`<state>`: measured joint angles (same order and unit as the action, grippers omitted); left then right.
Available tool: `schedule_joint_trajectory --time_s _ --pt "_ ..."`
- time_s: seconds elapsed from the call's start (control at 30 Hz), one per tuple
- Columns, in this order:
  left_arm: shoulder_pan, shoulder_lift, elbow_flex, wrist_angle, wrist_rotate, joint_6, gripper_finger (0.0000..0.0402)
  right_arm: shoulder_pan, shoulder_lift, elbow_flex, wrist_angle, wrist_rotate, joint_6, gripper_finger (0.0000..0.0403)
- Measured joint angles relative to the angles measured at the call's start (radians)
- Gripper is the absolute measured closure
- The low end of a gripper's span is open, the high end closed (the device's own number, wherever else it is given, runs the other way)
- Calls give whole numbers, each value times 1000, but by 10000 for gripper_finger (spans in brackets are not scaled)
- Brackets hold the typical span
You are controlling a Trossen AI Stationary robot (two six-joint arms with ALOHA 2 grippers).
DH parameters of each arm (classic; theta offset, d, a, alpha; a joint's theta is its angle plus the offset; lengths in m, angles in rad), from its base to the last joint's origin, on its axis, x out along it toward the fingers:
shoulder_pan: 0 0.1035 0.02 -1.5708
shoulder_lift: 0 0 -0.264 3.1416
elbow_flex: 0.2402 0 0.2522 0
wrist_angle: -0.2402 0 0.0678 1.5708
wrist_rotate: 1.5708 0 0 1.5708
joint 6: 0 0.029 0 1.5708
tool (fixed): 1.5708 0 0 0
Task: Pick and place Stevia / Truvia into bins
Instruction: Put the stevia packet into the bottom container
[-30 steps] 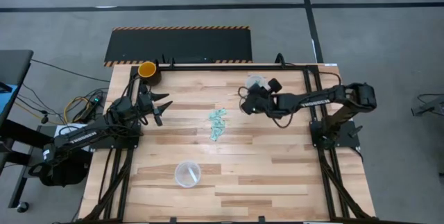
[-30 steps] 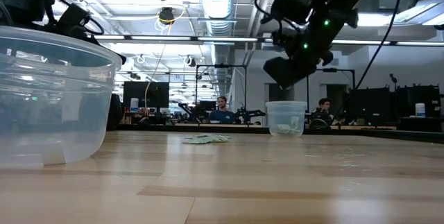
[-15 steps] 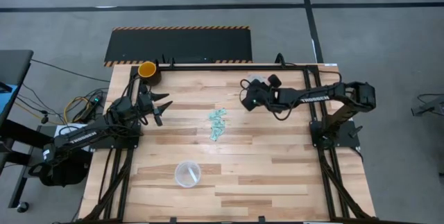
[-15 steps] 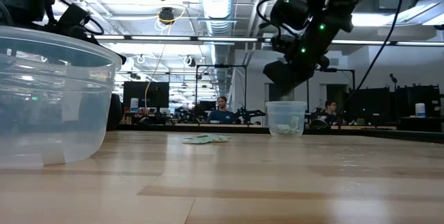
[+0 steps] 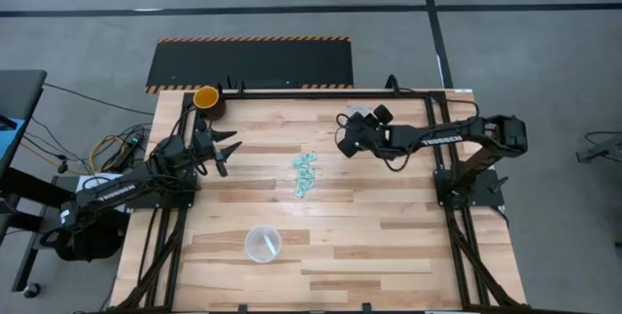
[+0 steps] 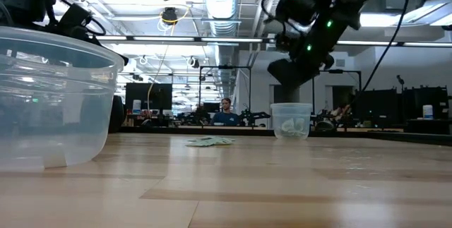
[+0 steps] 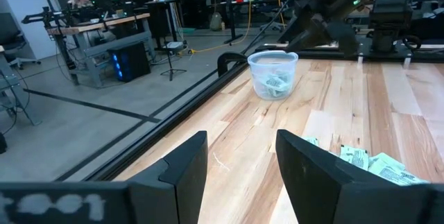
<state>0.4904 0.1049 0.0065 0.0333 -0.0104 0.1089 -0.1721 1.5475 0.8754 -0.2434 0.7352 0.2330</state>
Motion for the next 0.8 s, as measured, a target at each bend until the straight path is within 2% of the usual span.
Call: schedule_joint_trajectory --time_s 0.13,0.2,0.27,0.33,0.43,0.57,0.63,0.7,0.77,0.8 --pt "0 0 0 0 0 0 239 87 -85 22 15 58 -60 244" --pt "0 0 0 0 -1 0 239 145 -148 23 47 96 -158 244" --pt "0 0 0 0 -1 0 239 206 -209 16 107 79 -306 243" --pt "0 0 0 0 -3 0 239 254 -272 -14 185 -37 -455 243" --pt "0 0 0 0 -3 0 239 265 -372 -80 286 -349 -561 243" --pt "0 0 0 0 -2 0 239 167 -524 -193 311 -775 -564 243" --pt "0 0 0 0 -2 0 239 92 -595 -267 344 -934 -561 243" --pt "0 0 0 0 -2 0 239 14 -669 -332 375 -985 -549 243" --pt "0 0 0 0 -2 0 239 -65 -744 -366 320 -904 -549 243" --pt "0 0 0 0 -2 0 239 -100 -780 -381 269 -850 -482 243"
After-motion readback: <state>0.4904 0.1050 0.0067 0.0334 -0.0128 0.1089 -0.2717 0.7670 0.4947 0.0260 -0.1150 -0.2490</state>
